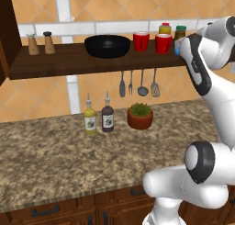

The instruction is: Gather all objects into one cabinet and sort the glasses and bowls to opposite sides.

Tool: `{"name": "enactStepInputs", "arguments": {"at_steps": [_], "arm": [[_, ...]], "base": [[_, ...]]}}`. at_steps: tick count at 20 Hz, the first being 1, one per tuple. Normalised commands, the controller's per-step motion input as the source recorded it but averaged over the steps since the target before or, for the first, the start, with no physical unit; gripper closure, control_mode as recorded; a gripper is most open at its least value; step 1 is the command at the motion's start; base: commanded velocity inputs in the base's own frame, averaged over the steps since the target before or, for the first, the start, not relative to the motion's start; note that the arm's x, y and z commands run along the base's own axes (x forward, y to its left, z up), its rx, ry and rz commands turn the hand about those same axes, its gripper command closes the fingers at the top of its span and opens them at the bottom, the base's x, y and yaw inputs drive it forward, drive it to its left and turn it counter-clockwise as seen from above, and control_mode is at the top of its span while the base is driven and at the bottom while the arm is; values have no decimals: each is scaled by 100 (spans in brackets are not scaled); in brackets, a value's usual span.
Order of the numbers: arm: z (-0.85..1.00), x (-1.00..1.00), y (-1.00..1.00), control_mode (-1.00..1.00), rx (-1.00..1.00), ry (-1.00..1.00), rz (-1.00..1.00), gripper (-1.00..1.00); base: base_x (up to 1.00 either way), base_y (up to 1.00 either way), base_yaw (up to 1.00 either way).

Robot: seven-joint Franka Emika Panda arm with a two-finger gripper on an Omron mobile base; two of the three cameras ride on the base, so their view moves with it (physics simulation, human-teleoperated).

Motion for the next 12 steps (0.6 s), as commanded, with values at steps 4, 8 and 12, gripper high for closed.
{"name": "enactStepInputs", "arguments": {"at_steps": [4,8,12], "arm": [[-5,18,0,-100,0,-10,0,100],[-24,16,0,-100,0,-21,0,100],[-42,19,0,-100,0,-31,0,100]], "base": [[0,0,0],[0,0,0],[0,0,0]]}}
